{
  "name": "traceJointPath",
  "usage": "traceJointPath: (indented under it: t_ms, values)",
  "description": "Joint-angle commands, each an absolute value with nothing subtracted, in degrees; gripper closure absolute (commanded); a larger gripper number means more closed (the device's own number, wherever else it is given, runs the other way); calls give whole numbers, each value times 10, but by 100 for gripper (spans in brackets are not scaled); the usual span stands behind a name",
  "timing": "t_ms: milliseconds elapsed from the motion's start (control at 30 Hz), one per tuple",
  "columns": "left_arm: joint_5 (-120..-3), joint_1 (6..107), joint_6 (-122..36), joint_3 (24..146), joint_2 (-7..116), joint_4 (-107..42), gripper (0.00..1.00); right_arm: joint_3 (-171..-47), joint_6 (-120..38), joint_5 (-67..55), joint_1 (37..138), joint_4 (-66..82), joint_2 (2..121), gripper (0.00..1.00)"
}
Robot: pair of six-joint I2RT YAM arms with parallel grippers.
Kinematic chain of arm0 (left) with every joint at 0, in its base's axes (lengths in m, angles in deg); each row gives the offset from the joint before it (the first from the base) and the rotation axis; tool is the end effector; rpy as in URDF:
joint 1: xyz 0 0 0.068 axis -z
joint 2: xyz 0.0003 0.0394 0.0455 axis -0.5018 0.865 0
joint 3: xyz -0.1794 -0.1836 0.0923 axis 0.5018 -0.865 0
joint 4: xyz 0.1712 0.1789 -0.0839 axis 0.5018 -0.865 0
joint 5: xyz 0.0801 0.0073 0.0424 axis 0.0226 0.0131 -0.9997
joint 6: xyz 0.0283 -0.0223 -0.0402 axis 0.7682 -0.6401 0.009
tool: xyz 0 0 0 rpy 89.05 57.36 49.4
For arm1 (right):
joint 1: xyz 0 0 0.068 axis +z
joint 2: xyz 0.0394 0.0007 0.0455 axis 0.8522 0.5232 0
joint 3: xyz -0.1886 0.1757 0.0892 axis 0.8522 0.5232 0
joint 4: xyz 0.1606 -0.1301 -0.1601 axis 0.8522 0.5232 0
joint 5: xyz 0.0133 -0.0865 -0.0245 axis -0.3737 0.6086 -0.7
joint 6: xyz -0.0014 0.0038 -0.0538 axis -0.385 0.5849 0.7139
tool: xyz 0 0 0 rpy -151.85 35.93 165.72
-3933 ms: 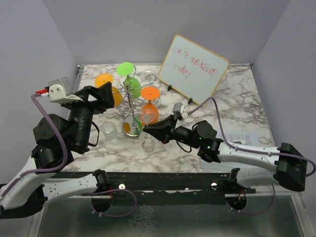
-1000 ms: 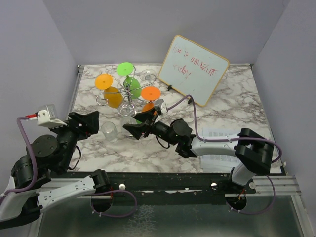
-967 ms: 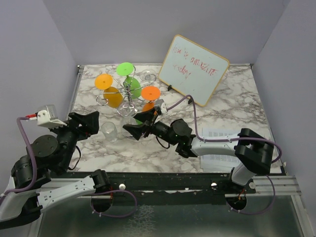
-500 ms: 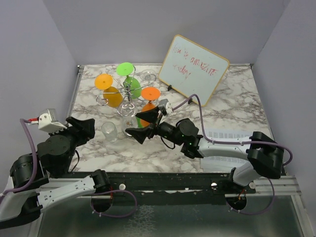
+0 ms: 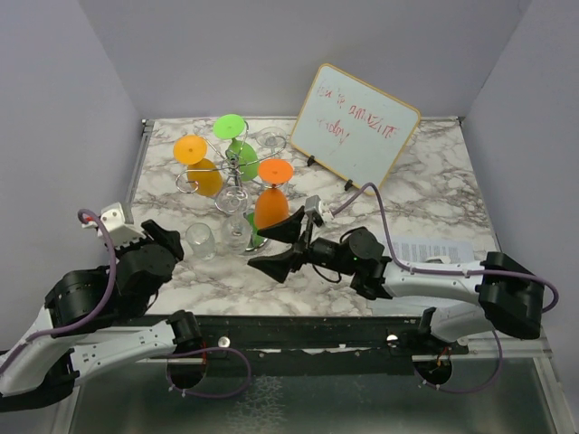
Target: Place the wine glass upside down on the wine glass rack
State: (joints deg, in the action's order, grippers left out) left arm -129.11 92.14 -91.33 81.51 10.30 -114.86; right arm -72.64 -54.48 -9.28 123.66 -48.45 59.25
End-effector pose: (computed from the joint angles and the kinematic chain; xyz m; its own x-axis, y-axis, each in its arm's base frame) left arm 0.0354 -0.0012 0.3847 -0.2901 -0.4003 -0.8692 -0.1964 0.9139 -0.3553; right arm 0.1203 0.2760 0.2925 -0.2221 0.3258 -0.9190 -0.9476 0.1497 0.2821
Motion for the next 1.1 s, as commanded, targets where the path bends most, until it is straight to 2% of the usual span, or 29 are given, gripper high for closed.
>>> traceJointPath:
  t_ms: [0,167,533,833,967,1067]
  values:
    - [-1282,927,-928,794,130,-1157,44,-707,-551,-177,1240,-493,561,14]
    - [-1276,929,-927,770,150,-1122,41,-696,-549,-215,1240,-475,526,12]
    - [-1273,929,-888,693,199,-987,39,-678,-541,-170,1240,-433,471,12]
    - [-1265,924,-875,677,240,-944,43,-675,-546,-149,1240,-432,474,12]
    - [-1223,886,-859,663,260,-934,46,-676,-547,-139,1240,-426,471,12]
    - [-1150,819,-811,643,261,-896,48,-675,-548,-137,1240,-424,471,12]
